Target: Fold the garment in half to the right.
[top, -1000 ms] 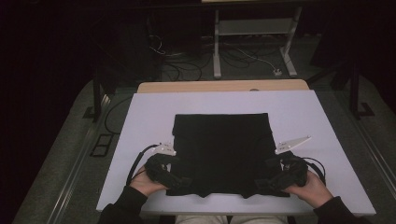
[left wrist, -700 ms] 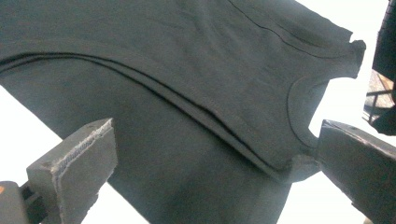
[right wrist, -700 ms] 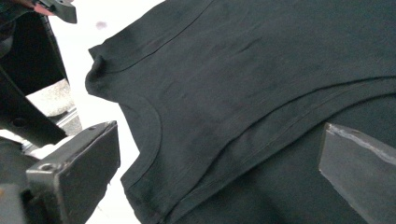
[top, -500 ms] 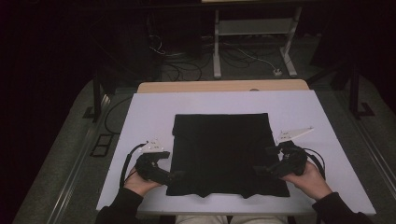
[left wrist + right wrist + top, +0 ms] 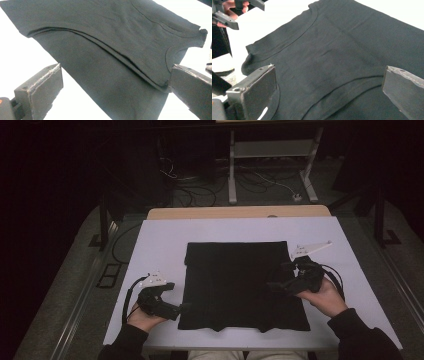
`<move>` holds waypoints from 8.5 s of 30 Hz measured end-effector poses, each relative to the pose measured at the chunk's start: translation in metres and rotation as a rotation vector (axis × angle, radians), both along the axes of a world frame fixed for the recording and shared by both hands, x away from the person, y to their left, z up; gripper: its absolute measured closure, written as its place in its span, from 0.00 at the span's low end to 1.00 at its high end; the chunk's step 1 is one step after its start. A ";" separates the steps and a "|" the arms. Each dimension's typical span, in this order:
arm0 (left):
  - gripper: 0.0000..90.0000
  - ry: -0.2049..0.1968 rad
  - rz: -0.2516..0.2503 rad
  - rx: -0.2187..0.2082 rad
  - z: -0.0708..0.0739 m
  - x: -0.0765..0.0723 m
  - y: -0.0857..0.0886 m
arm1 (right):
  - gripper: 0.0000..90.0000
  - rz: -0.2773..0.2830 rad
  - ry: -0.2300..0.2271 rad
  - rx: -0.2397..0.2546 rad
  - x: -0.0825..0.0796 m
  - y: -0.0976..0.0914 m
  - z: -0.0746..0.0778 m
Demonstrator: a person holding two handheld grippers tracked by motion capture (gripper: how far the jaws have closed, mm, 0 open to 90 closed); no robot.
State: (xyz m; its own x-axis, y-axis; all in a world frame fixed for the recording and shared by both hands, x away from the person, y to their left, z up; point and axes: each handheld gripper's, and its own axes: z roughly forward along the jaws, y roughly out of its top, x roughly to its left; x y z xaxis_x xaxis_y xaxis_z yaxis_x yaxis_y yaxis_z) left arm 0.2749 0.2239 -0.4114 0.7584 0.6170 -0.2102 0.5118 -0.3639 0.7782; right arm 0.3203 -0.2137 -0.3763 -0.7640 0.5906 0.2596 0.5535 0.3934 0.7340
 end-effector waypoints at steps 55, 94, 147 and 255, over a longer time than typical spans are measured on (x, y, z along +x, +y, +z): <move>0.00 0.080 -0.060 0.098 -0.023 -0.033 0.006 | 0.00 0.064 -0.065 -0.035 0.104 0.097 0.032; 0.49 0.012 -0.116 0.179 -0.032 -0.044 -0.008 | 0.00 0.114 -0.080 -0.032 0.133 0.172 0.032; 0.93 0.036 -0.143 0.128 -0.029 -0.029 -0.020 | 0.02 0.070 0.006 -0.062 0.198 0.234 -0.040; 0.94 -0.058 -0.303 -0.018 0.028 -0.005 -0.095 | 0.97 -0.053 -0.033 -0.028 0.187 0.128 0.024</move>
State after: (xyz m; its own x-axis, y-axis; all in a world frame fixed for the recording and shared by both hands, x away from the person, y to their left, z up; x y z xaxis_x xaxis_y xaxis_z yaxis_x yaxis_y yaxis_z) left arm 0.2702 0.1286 -0.3830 0.9184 0.3573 -0.1701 0.3366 -0.4792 0.8106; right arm 0.5072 -0.0860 -0.3527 -0.7396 0.6370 0.2175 0.5494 0.3847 0.7417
